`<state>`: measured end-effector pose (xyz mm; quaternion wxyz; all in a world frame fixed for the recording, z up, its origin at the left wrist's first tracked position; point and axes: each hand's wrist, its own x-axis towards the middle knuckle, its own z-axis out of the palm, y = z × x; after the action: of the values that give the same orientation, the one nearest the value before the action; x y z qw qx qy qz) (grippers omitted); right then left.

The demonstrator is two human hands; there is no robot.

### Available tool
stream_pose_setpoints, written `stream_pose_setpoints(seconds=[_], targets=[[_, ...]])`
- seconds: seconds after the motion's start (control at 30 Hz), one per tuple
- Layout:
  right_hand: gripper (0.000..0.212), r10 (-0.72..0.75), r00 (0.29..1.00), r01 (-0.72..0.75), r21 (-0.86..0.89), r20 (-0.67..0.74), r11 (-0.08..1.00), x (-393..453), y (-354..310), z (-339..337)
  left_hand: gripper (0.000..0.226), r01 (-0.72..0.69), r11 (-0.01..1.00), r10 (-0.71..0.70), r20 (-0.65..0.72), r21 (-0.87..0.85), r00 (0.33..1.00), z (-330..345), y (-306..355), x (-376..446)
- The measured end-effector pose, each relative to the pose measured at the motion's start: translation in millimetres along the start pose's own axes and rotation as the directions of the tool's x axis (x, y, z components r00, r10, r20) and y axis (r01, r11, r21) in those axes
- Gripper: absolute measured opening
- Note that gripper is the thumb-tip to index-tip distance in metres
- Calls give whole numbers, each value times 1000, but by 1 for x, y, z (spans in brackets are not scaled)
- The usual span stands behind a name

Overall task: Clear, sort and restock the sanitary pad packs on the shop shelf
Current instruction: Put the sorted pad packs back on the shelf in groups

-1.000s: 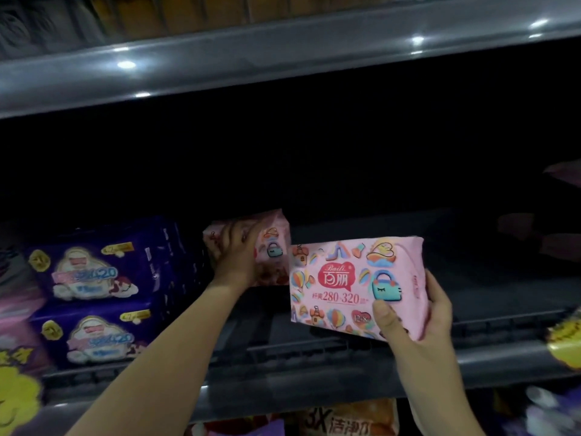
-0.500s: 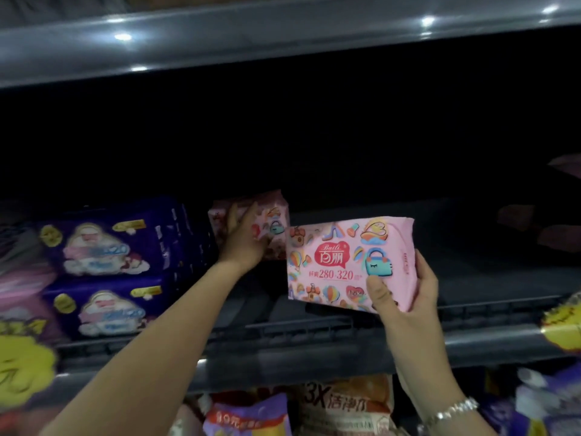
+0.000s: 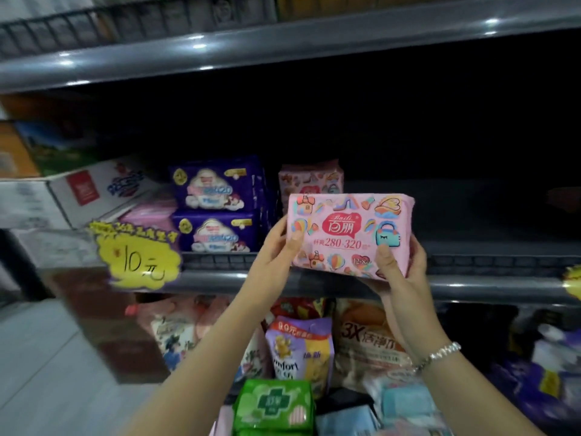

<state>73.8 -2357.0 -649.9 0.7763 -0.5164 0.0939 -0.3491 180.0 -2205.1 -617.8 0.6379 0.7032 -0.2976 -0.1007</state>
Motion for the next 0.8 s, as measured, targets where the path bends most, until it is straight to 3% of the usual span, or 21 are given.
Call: stream_pose_setpoints(seconds=[0.07,0.17,0.37,0.47,0.53,0.6,0.7,0.8], targets=[[93,90,995,-94,83,49,992,-10,4,6,46,-24,999,23,-16,-27,1000,-7,1,-21],[70,188,975,-192,26,117,981,-28,9,9,52,-26,992,19,-54,-125,998,-18,-5,-50],[79,393,900,-369,-149,189,918,-50,24,10,48,14,981,-37,-116,-193,993,-44,-30,-101],[54,431,879,-399,-181,203,899,-64,39,13,50,68,980,-87,-100,-187,991,-54,-52,-123],[67,430,881,-388,-217,199,896,-73,56,15,44,133,974,-164,-166,-186,972,-63,-73,-135],[91,437,883,-384,-274,170,882,-84,77,19,37,218,950,-274,-266,-222,924,-76,-107,-145],[88,432,892,-367,-349,130,862,-97,109,21,22,354,898,-435,-407,-261,803,-101,-169,-163],[104,429,896,-343,-433,115,833,-103,134,25,15,508,829,-551,-494,-234,673,-123,-229,-178]])
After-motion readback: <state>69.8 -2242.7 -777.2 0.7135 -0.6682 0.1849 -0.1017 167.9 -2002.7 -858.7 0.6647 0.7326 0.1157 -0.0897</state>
